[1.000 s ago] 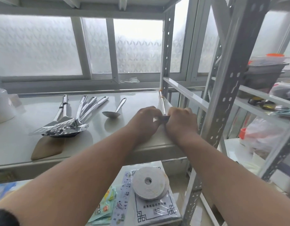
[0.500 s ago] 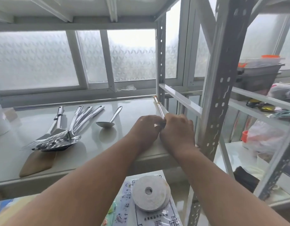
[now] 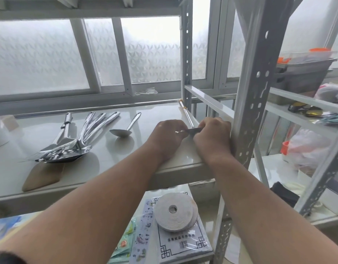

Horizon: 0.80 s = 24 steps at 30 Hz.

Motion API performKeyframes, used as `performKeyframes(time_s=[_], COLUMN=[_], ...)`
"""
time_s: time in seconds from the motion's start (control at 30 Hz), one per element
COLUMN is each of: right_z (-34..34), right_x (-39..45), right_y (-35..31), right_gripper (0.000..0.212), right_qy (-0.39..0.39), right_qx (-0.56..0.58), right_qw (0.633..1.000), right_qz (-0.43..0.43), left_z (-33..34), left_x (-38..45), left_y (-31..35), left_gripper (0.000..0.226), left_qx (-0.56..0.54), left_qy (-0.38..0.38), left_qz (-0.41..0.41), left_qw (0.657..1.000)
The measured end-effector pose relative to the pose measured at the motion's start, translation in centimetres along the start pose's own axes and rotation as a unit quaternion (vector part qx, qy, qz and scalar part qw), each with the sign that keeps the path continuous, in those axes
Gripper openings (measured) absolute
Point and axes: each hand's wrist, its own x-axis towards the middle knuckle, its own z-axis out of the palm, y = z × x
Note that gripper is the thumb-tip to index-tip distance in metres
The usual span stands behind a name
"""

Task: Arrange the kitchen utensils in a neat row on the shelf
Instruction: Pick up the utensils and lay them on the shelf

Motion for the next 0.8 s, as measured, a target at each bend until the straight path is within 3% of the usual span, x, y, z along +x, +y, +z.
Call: performKeyframes(time_s=[0.17,0.4,0.57,0.67,0.8], right_z=[0.4,1.0,0.9,1.5,3.9], right_x=[0.0,-1.0,-2.0,-2.5,-3.7], right_y=[-0.1,-1.2,-2.3,-3.3,-6.8], right_gripper=[0.025,0.045,0.056,0.054,0.046], right_qy=[-0.021,-0.045,-0.028,-0.027,-0.112], right_qx=[-0.045,-0.127,-0.168,-0.160,-0.049], right_qw=[0.999,0.986,0.963,0.946,0.939], right_qz=[-0.022,-0.102,-0.209,-0.280,-0.320], left_z=[0.0,-1.8,-7.8,-12.3,-15.4], left_x=[-0.1,-1.4,-3.9,-4.5,-5.0], left_y=[-0.1,-0.4,-3.1,-4.2,-5.0], left_gripper=[0.010,0.029,0.027,0.040,0.043], left_qx=[0.012,0.122,0.310,0.364,0.348], left_qy=[0.009,0.035,0.079,0.094,-0.005], left_qz=[0.011,0.073,0.168,0.097,-0.075], left_qw=[1.000,0.989,0.932,0.921,0.934])
